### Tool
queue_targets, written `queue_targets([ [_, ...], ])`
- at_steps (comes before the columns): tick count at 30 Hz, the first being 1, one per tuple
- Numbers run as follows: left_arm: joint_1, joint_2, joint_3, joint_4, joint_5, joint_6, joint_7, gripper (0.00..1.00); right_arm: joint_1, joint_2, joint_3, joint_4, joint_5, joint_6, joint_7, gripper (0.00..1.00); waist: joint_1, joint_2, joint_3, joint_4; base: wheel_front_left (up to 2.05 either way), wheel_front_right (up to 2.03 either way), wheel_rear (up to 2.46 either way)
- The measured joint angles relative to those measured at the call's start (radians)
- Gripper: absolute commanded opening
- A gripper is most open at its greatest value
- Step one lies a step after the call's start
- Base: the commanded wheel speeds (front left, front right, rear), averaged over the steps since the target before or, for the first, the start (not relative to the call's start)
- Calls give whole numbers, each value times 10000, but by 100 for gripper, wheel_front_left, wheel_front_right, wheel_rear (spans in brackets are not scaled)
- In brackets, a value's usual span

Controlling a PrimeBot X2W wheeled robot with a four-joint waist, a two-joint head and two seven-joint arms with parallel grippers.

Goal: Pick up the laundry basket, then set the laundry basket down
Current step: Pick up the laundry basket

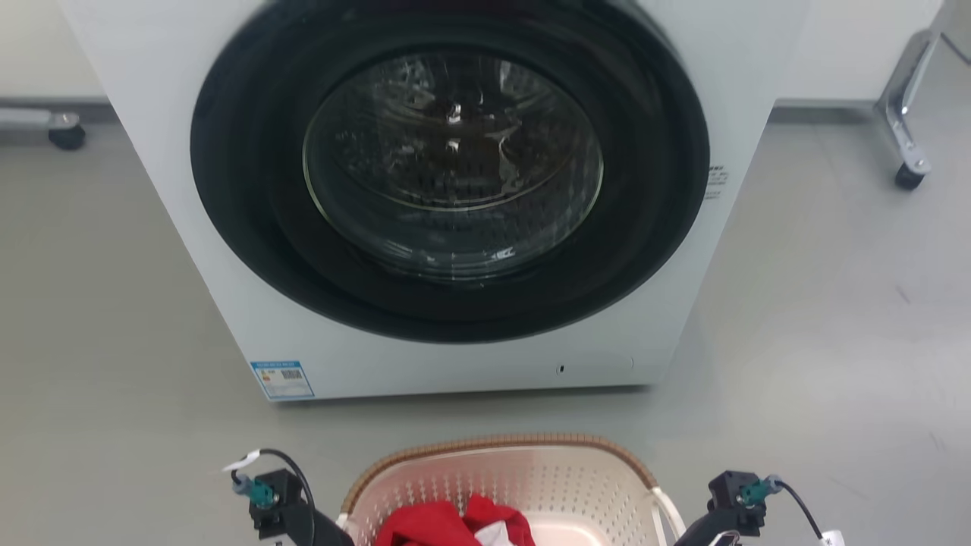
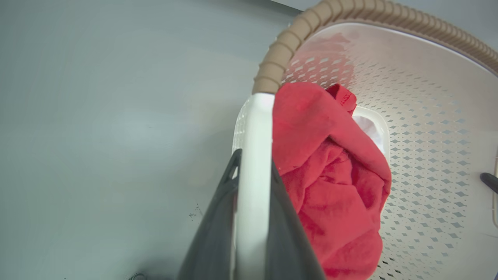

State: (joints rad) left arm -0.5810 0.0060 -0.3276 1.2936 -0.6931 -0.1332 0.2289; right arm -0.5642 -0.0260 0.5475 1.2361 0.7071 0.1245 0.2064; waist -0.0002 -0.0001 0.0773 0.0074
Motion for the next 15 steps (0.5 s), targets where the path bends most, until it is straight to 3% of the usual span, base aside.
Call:
queue_targets([
  [15, 696, -6, 61, 25, -113, -2, 454, 0, 639, 40, 12, 113, 541, 4, 667, 0, 1, 0, -1129, -219, 0, 0, 0],
])
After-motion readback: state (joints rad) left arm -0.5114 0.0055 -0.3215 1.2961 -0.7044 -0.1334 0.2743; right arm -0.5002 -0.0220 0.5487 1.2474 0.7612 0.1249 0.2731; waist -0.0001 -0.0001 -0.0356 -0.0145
